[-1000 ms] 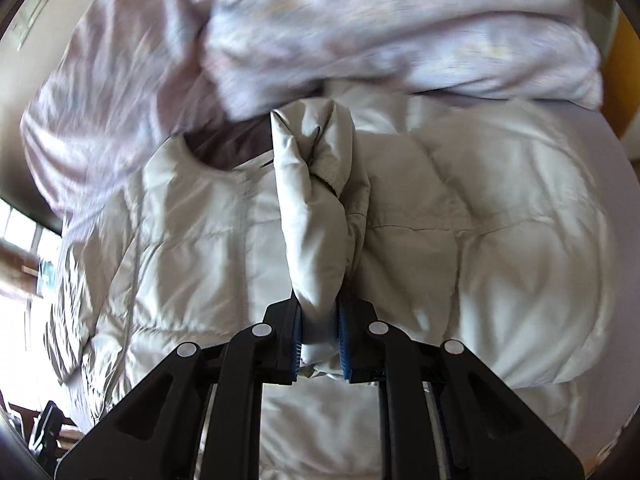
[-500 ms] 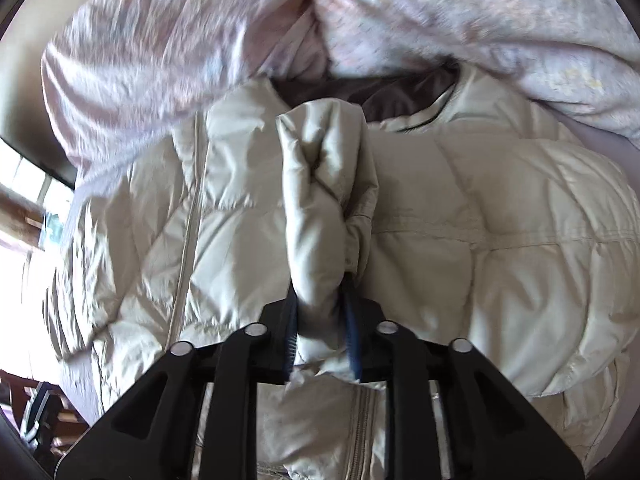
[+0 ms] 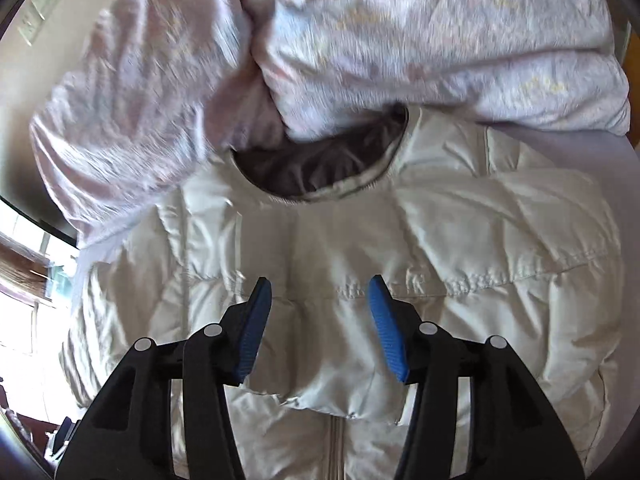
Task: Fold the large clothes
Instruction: 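Open the right gripper to release the sleeve on the jacket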
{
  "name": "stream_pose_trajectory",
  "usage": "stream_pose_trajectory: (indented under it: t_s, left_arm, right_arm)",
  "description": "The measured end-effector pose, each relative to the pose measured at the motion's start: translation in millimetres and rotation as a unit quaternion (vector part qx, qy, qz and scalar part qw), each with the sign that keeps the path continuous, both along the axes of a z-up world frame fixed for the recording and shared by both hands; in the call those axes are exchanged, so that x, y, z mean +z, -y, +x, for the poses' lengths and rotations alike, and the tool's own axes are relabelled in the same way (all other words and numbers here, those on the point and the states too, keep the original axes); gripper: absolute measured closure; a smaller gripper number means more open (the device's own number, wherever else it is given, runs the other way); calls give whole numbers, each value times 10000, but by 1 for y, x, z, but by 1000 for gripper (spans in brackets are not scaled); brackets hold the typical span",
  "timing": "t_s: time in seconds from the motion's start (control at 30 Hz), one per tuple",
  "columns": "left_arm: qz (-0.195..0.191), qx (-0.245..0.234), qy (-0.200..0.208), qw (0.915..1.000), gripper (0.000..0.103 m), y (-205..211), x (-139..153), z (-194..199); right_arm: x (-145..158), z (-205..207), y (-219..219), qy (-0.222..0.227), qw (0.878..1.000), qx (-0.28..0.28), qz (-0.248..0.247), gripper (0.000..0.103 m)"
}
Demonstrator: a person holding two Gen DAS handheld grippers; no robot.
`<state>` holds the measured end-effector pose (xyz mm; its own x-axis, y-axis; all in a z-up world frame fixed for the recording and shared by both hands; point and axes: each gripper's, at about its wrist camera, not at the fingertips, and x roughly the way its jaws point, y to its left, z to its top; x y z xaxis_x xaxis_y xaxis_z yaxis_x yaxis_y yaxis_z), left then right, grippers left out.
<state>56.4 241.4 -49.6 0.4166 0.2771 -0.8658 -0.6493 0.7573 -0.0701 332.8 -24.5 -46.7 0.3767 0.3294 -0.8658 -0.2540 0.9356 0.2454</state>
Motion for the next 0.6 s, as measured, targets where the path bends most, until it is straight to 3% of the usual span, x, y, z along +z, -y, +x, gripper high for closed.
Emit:
stream_pose_trajectory:
  t_s: [0.27,0.37,0.6]
  left_arm:
    - [-94,351,-66,9993,2,-29,-2,-15]
    - [-129,555,-127,9983,2,-44,-5,-24]
    - [-241,1063,-346,9934,2,-92,-16,-47]
  right_arm:
    - [-44,-5,-41,-390,9967,370,-611,49]
    - [-55,-12,-51,-143,9935,532,-997,47]
    - [-59,-18,-56,69,9906,647,-1201,47]
